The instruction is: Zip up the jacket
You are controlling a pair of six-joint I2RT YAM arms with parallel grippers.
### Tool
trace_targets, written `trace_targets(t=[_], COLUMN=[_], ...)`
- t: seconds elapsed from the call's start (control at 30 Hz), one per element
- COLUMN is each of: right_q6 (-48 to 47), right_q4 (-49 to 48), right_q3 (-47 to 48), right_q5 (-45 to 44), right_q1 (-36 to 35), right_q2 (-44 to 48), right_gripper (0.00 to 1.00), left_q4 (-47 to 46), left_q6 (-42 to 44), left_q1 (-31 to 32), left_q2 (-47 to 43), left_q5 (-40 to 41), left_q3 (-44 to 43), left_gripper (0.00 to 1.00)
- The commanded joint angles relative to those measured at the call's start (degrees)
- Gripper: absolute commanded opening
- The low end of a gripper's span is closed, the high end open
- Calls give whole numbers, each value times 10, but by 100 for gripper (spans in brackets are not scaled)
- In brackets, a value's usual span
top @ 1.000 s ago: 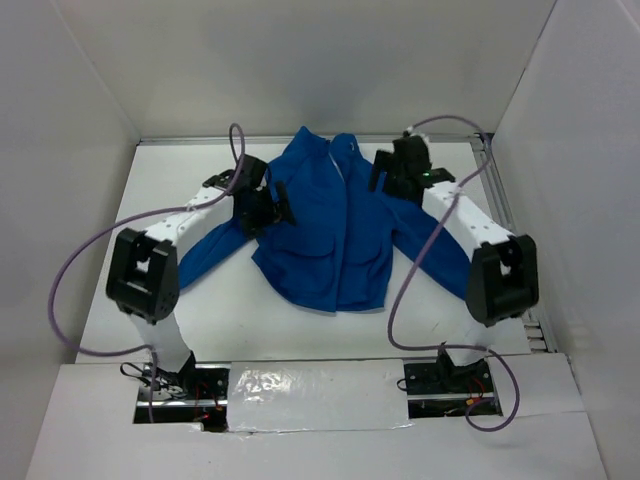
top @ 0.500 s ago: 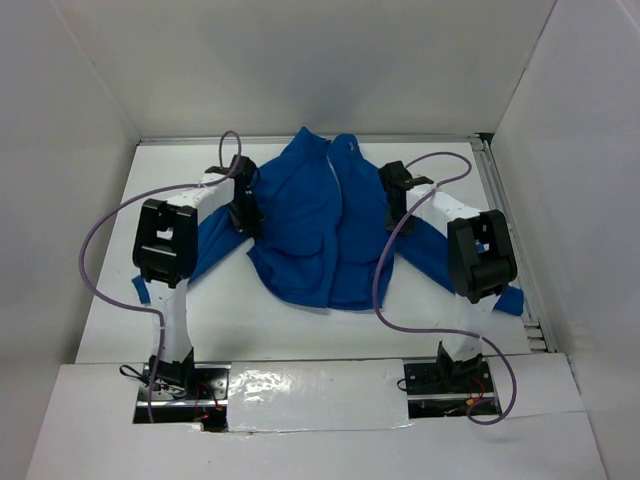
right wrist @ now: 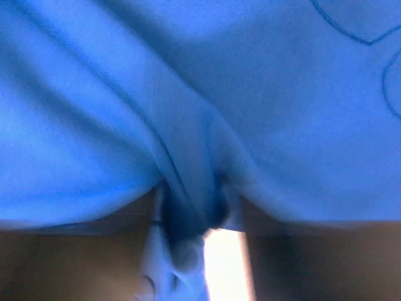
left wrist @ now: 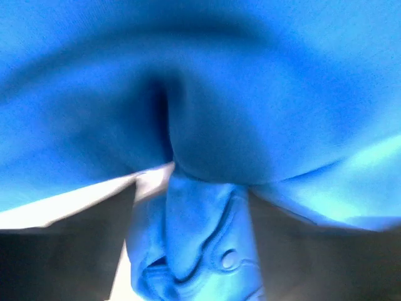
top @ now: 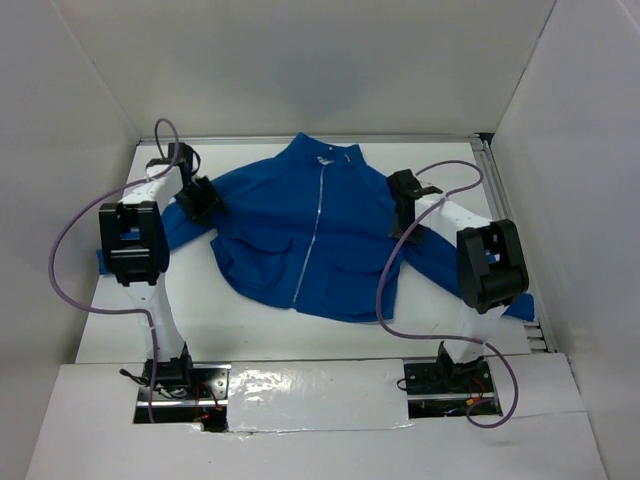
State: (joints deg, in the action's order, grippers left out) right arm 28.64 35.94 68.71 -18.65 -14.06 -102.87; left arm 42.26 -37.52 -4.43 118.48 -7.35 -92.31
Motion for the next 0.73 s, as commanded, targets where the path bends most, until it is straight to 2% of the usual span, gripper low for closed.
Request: trace_targets(t=[0.0,0.03,0.07,0.17,0.27,0.37,0.4,0.47,0.57,0.63,0.7], right_q6=[-39,-43,-48,-48,-13,6,18,33,41,41,44], right_q4=[-17,-22,-29,-52,-75,-92,-91,-83,-62,-43,-40], right_q3=[-5,-1,4,8,-3,-23,-26,-38,-46,-59,-73], right_q5=[-3,20,33,59,92,100,93,60,33,23,9], right_q1=[1,2,3,4,27,57,61,64,65,64,62], right_q2=[86,100,127,201,293,390,412,473,530,564,599], right_gripper=[86,93,100,100,100,100,100,100,100,100,100], left_q4=[-21,-24,-21,5,-1,-24,-51,-85,-162,-201,-204], left_q6=[44,50,48,48,50,68,70,65,68,73,75], left_q1=[-21,-24,-28,-28,-15,2,13,21,29,37,56], left_q2=[-19,-22,-23,-47,-139,-219,-279,-343,-499,-549,-609], left_q5=[-12,-20,-33,-78,-81,-84,-80,-78,-139,-192,-208], left_q3=[-55,-75,-91,-127,-98,-27,24,79,210,244,270], left_gripper=[93,99,99,99,99,99,99,99,99,99,99])
